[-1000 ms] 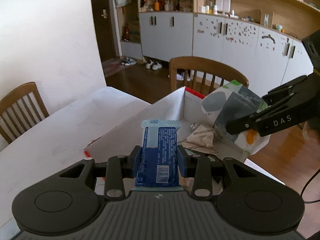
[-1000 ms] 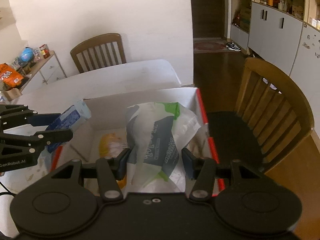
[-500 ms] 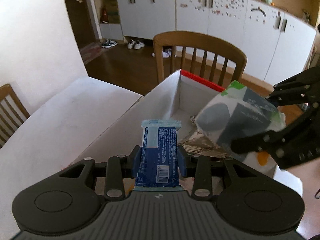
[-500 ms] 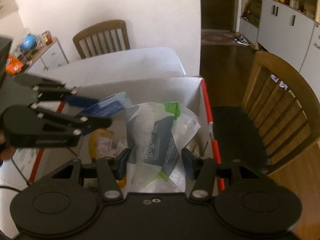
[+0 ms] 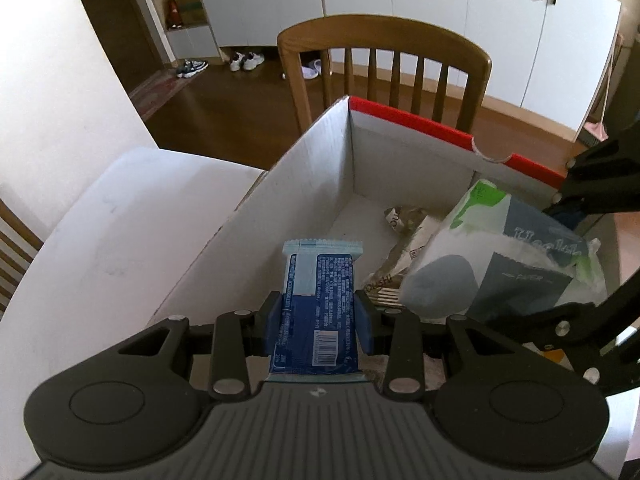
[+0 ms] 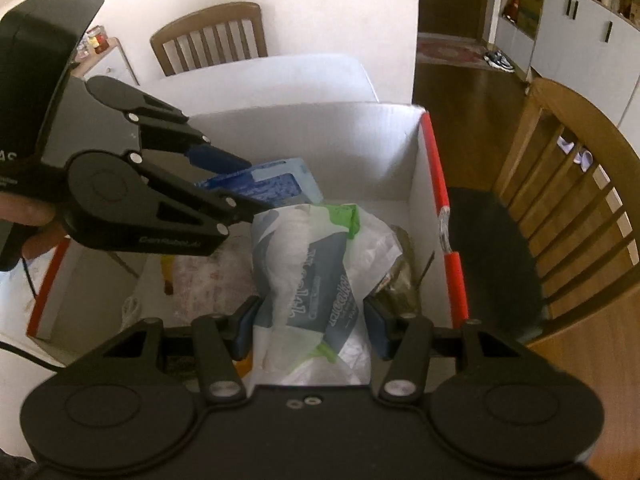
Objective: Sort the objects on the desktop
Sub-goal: 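Carry the blue packet with the left tool while the right tool carries the white bag into the box, then open the left tool to drop the blue packet while the right tool releases the white bag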
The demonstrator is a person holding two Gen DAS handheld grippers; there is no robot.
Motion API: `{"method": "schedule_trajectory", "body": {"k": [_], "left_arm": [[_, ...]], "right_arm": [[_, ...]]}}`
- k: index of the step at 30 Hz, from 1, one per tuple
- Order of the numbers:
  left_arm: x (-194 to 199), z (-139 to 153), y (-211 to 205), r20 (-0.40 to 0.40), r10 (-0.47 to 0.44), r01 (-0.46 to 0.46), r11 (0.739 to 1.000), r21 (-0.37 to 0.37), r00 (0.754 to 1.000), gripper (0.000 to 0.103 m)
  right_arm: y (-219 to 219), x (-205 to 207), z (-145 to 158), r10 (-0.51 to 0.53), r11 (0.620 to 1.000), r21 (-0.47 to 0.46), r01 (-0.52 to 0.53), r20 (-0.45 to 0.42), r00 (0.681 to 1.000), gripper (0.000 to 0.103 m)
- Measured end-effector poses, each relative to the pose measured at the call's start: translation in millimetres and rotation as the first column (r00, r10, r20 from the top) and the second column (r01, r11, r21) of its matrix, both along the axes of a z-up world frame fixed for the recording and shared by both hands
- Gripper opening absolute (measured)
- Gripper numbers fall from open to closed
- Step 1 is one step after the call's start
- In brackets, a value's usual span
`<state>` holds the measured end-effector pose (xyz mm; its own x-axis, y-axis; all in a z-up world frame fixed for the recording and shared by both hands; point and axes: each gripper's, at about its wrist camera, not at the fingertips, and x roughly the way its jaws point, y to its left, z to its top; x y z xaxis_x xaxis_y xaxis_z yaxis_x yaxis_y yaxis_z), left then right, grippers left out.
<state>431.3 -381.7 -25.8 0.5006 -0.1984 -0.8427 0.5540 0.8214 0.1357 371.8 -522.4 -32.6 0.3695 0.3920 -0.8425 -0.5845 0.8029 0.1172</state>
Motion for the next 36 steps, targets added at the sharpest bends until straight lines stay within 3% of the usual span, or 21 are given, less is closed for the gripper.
{"method": "schedule_trajectory", "body": {"k": [6, 11, 18, 23, 27, 29, 31, 36], "left_arm": [[10.6, -7.9, -5.7, -0.029, -0.019, 0.020, 0.999, 0.026, 0.999, 0.036], [17.1, -20.0, -8.1, -0.084, -0.018, 0.024, 0.998, 0.066, 0.996, 0.036], [20.3, -26.4, 9.7, -0.149, 0.016, -0.010, 0.999, 0.044, 0.989, 0.037], [20.7, -28.1, 17.6, -0.155, 0.036, -0.031, 0.999, 0.031, 0.987, 0.037], [20.5, -30.0, 17.5, -0.159, 0.036, -0.031, 0.999, 0.035, 0.987, 0.042], [21.2, -30.5, 17.4, -0.157, 0.043, -0.038, 0.999, 0.037, 0.987, 0.046], [22.9, -31.3, 17.8, -0.162, 0.054, -0.049, 0.998, 0.037, 0.985, 0.060], [21.6, -29.7, 16.8, -0.168, 0.049, -0.045, 0.999, 0.026, 0.985, 0.069]], "right_arm": [[17.3, -5.1, -5.9, 0.018, 0.993, -0.114, -0.013, 0.045, 0.999, 0.054], [32.7, -12.0, -12.1, 0.052, 0.987, -0.151, -0.045, 0.041, 0.998, 0.054], [38.2, -9.4, -14.5, 0.069, 0.996, -0.061, -0.072, -0.040, 0.997, 0.054], [38.1, -5.4, -17.7, 0.063, 0.995, -0.068, -0.067, -0.047, 0.997, 0.054], [33.0, 1.9, -21.3, 0.042, 0.995, -0.084, -0.047, -0.062, 0.997, 0.057], [31.2, 2.8, -21.9, 0.040, 0.995, -0.087, -0.045, -0.063, 0.997, 0.064], [28.6, 0.8, -21.3, 0.033, 0.996, -0.085, -0.037, -0.053, 0.998, 0.068], [26.5, 2.3, -17.8, 0.029, 0.997, -0.070, -0.032, -0.046, 0.998, 0.076]]}}
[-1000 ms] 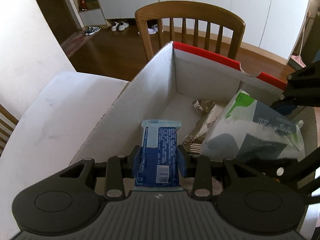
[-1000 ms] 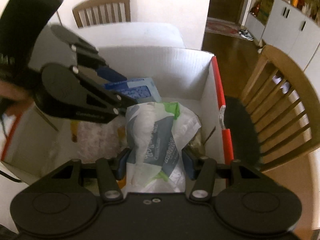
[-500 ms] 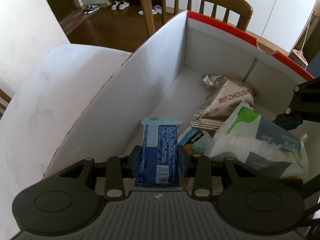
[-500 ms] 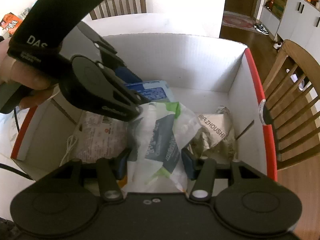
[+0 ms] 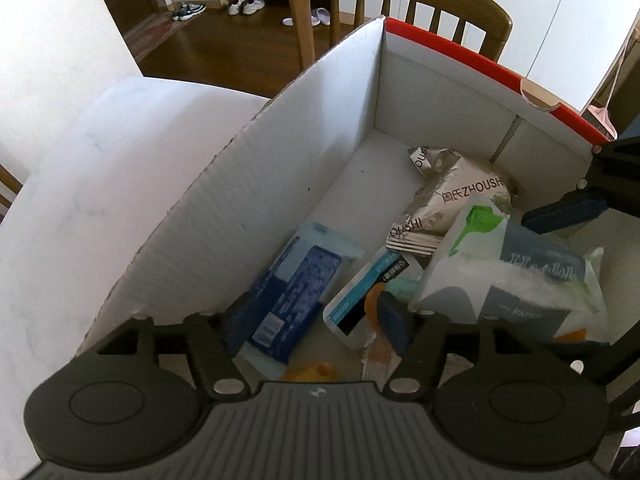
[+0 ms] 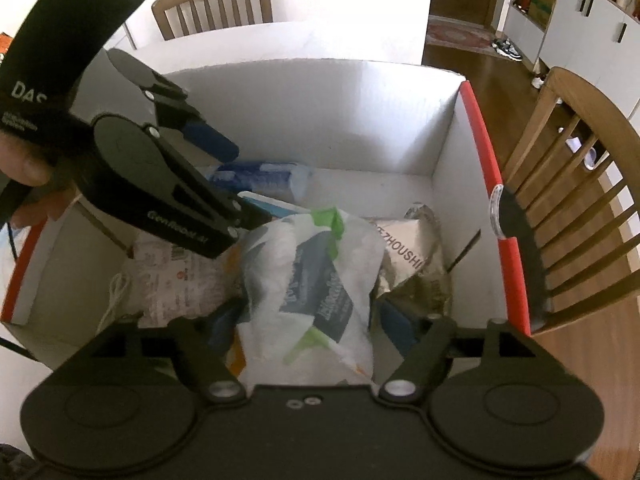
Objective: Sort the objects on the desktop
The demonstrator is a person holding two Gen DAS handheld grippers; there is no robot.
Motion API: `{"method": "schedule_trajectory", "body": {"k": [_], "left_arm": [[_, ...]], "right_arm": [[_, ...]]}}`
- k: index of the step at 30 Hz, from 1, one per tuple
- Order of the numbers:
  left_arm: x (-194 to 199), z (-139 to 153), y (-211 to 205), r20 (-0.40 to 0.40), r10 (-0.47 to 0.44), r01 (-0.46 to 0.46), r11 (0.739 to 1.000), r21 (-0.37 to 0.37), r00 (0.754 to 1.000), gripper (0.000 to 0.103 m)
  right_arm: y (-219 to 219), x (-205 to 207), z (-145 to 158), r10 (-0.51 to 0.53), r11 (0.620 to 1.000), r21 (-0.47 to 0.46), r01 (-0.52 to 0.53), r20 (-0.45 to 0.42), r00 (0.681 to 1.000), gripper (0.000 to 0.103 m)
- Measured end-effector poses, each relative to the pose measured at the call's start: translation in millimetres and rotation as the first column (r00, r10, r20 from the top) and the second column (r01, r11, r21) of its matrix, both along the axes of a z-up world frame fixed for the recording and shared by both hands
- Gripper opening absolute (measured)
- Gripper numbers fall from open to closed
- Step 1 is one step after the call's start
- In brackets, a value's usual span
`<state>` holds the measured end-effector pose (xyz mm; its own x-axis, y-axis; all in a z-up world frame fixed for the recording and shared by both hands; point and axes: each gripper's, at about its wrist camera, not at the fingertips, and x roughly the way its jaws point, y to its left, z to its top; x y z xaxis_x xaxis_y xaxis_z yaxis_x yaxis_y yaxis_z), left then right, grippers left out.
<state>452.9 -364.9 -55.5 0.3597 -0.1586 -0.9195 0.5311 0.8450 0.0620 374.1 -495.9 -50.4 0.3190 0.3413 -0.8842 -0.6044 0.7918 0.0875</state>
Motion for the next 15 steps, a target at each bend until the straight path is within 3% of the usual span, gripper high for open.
{"method": "schedule_trajectory", "body": {"k": [7, 15], "left_arm": [[-10.7, 16.2, 12.9, 0.030, 0.028, -0.027, 0.999, -0.042, 0.999, 0.078], [-27.3, 43.0, 26.2, 0.096, 0.104, -0.092, 0.989, -0.118, 0.990, 0.079]], "right_arm": [[-3.3, -9.6, 20.8, 0.004, 1.000, 0.030, -0.006, 0.041, 0.999, 0.083], [-15.8, -23.7, 46.1, -0.011, 0.998, 0.064, 0.006, 0.081, 0.997, 0.083]]}}
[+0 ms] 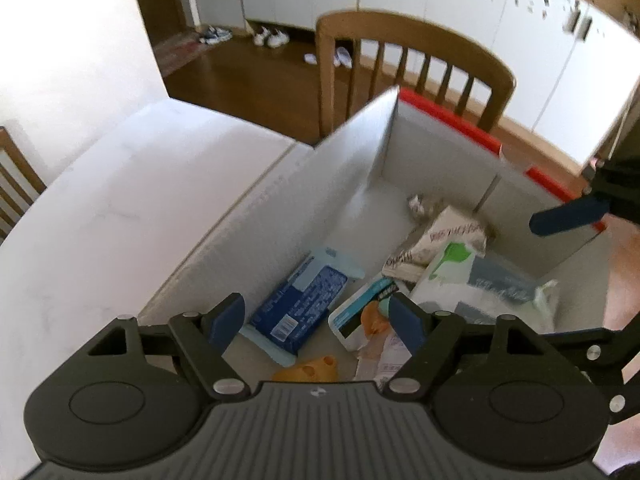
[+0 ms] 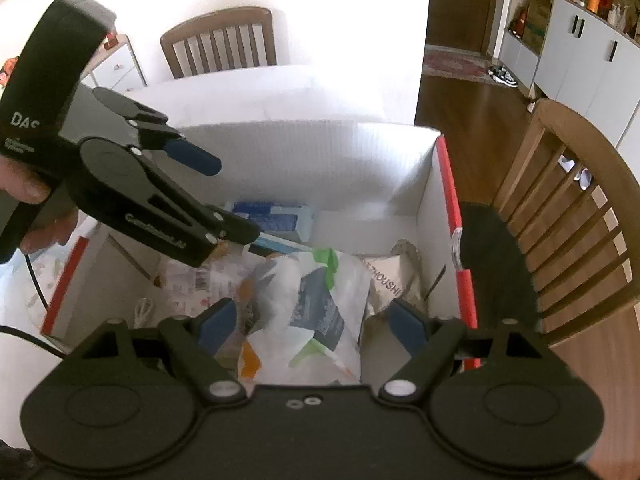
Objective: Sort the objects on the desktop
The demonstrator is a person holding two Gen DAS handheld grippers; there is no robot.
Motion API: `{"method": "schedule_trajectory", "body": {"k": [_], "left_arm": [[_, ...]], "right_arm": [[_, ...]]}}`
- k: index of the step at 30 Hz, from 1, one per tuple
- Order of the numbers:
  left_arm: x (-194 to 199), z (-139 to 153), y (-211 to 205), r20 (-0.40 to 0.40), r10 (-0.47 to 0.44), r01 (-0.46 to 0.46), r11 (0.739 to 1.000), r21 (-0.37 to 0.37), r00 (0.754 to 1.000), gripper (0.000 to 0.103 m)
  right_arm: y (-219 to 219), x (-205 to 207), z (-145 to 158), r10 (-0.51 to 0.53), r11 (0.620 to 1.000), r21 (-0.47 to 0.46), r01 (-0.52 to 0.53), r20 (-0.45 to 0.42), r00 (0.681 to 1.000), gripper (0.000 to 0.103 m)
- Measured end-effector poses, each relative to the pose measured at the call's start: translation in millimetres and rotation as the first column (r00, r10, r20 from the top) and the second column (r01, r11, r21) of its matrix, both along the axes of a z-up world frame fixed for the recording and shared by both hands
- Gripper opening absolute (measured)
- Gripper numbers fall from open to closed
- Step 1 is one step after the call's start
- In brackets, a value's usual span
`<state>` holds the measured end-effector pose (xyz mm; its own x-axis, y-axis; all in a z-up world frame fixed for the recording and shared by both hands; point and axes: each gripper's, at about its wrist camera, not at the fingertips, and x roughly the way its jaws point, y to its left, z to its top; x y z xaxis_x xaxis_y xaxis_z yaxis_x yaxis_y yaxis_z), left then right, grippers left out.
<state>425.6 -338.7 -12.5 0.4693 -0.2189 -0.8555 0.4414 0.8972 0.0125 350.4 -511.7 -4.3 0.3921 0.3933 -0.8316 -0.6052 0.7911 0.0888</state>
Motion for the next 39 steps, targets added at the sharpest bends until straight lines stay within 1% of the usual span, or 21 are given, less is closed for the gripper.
{"method": "schedule_trajectory", "body": {"k": [4, 10, 14, 18, 21, 26, 27, 28, 30, 32, 37, 39], "left_arm": [[-16.3, 16.0, 11.7, 0.048, 0.052, -0.050, 0.998, -0.048, 0.998, 0.079], [-48.6, 33.9, 27.4, 0.103, 0.108, -0.099, 0.991, -0.091, 0.989, 0.079], [-70.7, 47.6, 40.6, 0.121, 0.146, -0.128, 0.982, -0.141, 0.982, 0.079], [-90.3, 55.2, 44.1, 0.129, 0.160, -0.138, 0.977, -0.164, 0.979, 0.079], [-101.3, 56.6, 46.1, 0.126, 0.174, -0.150, 0.972, -0.178, 0.977, 0.083], [-114.5, 53.7, 45.1, 0.119, 0.198, -0.171, 0.964, -0.205, 0.973, 0.084], [-118.5, 54.6, 45.3, 0.128, 0.209, -0.181, 0.962, -0.203, 0.969, 0.088], [-122.2, 55.3, 45.1, 0.138, 0.220, -0.191, 0.961, -0.202, 0.966, 0.095], [-130.1, 57.1, 46.3, 0.151, 0.241, -0.206, 0.955, -0.211, 0.959, 0.103], [-136.8, 57.9, 47.1, 0.150, 0.254, -0.218, 0.950, -0.223, 0.955, 0.103], [-152.7, 57.4, 48.5, 0.133, 0.262, -0.224, 0.942, -0.249, 0.956, 0.103], [-161.0, 59.4, 47.8, 0.141, 0.279, -0.238, 0.938, -0.252, 0.950, 0.103]], "right_arm": [[-1.5, -6.2, 10.2, 0.003, 1.000, 0.010, -0.003, 0.017, 1.000, 0.083], [-2.7, -14.3, 19.9, 0.011, 1.000, 0.022, -0.012, 0.032, 0.999, 0.084], [-3.9, -20.2, 26.1, 0.017, 0.999, 0.038, -0.019, 0.042, 0.999, 0.084], [-6.7, -28.1, 32.8, 0.021, 0.997, 0.071, -0.025, 0.053, 0.998, 0.084], [-8.9, -35.5, 35.5, 0.020, 0.994, 0.103, -0.026, 0.062, 0.998, 0.084], [-13.4, -46.5, 34.4, 0.010, 0.988, 0.150, -0.022, 0.076, 0.997, 0.084], [-14.9, -48.7, 34.5, 0.007, 0.987, 0.162, -0.020, 0.080, 0.997, 0.085], [-16.4, -50.6, 34.6, 0.002, 0.985, 0.173, -0.017, 0.084, 0.996, 0.088], [-20.6, -55.8, 35.4, -0.011, 0.979, 0.201, -0.010, 0.102, 0.995, 0.090], [-23.7, -61.4, 36.5, -0.023, 0.976, 0.216, -0.004, 0.122, 0.992, 0.093], [-32.8, -68.0, 42.1, -0.056, 0.963, 0.267, 0.017, 0.138, 0.989, 0.095], [-36.8, -70.1, 44.9, -0.068, 0.956, 0.294, 0.023, 0.144, 0.987, 0.095]]}}
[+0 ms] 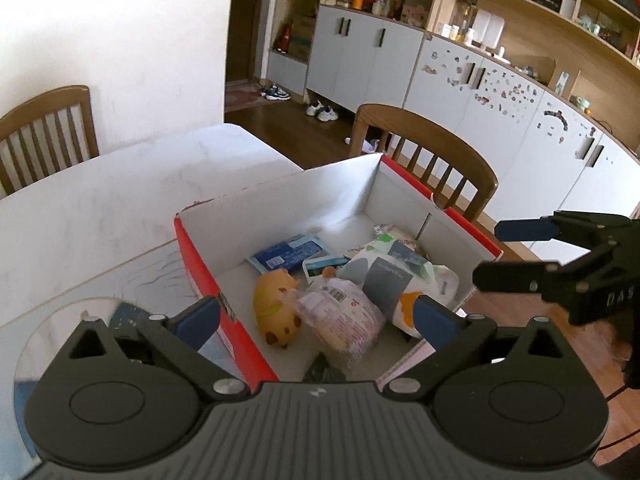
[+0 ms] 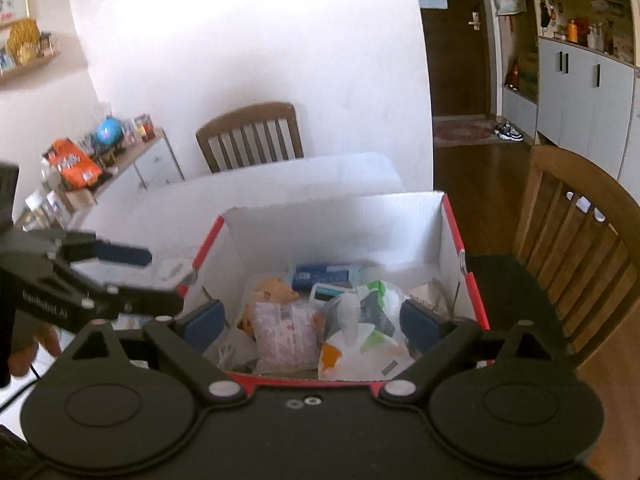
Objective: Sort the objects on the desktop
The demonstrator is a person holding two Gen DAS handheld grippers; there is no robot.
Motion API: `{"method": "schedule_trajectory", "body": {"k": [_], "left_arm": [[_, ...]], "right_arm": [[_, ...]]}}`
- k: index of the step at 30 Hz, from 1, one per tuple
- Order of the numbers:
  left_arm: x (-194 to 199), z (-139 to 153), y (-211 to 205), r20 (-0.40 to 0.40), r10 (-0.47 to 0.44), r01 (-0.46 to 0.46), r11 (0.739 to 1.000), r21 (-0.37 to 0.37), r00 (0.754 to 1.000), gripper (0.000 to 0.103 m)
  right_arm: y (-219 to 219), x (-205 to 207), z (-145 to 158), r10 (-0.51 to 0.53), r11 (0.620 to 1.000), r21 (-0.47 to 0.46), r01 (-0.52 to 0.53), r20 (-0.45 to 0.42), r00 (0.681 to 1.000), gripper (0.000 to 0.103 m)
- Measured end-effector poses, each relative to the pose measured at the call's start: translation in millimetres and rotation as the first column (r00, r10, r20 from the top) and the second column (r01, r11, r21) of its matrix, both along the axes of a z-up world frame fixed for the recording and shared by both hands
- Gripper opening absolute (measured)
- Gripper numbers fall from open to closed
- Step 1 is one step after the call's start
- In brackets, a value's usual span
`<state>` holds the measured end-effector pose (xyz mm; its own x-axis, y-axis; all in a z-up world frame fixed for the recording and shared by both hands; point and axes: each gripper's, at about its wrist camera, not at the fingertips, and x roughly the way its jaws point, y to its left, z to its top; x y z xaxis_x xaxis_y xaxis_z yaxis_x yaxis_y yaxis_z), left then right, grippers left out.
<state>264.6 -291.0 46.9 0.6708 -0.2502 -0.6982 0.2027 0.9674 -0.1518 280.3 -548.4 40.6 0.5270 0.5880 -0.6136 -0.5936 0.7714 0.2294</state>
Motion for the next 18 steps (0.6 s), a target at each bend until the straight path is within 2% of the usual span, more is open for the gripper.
{"method": "schedule_trajectory", "body": {"k": [4, 8, 14, 18], "left_arm": [[-17.2, 7.9, -4.2, 0.044, 0.025, -0.026, 1.000, 0.016, 0.999, 0.103], [-26.8, 12.8, -4.7, 0.079, 0.045, -0.047, 0.998, 0.031, 0.996, 0.103], [-34.3, 14.9, -3.5, 0.083, 0.049, -0.051, 0.998, 0.022, 0.995, 0.103], [-37.8, 13.7, -5.6, 0.077, 0.061, -0.065, 0.997, 0.044, 0.995, 0.103]], "right_arm": [[-2.6, -6.3, 3.8, -0.016, 1.000, 0.015, 0.016, 0.031, 0.999, 0.095], [-2.2, -11.6, 1.8, -0.013, 1.000, 0.012, 0.012, 0.020, 1.000, 0.095], [0.3, -22.3, -1.1, -0.004, 1.000, -0.007, 0.004, 0.006, 1.000, 0.095], [0.2, -26.0, -2.0, -0.001, 1.000, -0.015, 0.001, -0.003, 1.000, 0.095]]}}
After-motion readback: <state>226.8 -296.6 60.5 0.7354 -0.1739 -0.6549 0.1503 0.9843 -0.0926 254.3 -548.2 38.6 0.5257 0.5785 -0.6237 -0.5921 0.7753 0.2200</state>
